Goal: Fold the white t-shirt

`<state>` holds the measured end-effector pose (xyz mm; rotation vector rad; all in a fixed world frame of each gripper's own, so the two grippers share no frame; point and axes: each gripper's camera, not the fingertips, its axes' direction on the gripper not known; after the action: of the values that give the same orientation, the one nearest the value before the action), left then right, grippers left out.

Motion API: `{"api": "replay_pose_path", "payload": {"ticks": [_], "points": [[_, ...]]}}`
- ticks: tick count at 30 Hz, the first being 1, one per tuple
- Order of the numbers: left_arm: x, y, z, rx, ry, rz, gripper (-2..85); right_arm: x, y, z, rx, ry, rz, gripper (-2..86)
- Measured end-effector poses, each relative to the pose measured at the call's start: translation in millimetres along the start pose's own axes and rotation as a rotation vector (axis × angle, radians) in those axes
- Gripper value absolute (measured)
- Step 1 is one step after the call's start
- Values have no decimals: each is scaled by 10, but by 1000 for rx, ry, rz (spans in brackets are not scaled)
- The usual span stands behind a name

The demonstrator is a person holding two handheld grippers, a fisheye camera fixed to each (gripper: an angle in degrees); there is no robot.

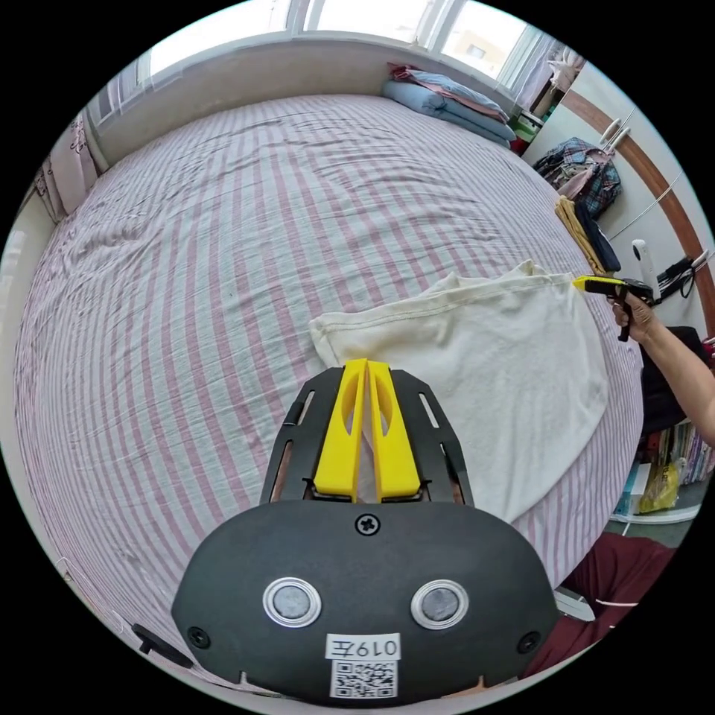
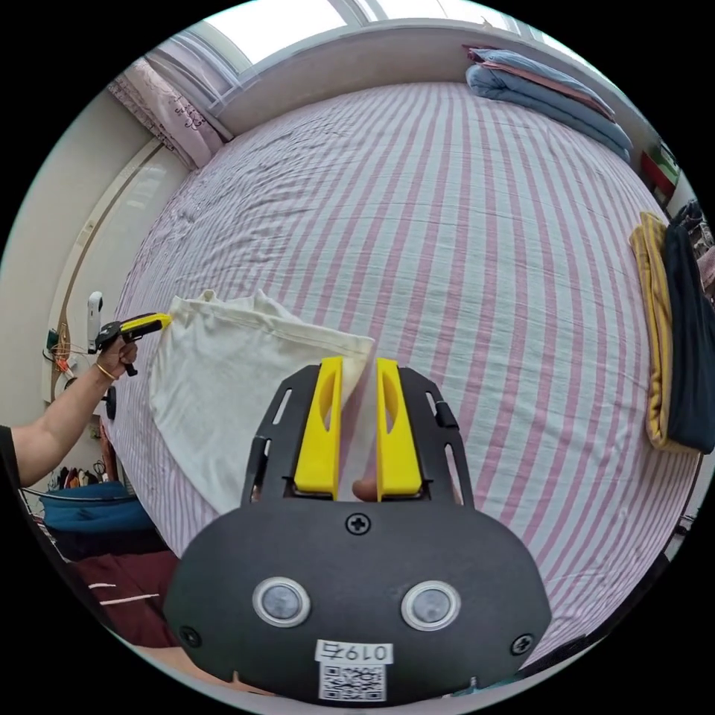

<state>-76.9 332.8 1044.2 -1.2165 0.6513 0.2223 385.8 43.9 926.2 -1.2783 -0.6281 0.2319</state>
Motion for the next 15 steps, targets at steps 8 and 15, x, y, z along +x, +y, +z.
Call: {"api": "replay_pose_path", "payload": {"ticks": [8,15], "points": [[-279,949,-463,104,176,-113,29,-138,973,-140,70,-102,-19,107],[272,1768,-305,-126,-20,12,64,-669,1790,172,-48,147,-151,103]]}}
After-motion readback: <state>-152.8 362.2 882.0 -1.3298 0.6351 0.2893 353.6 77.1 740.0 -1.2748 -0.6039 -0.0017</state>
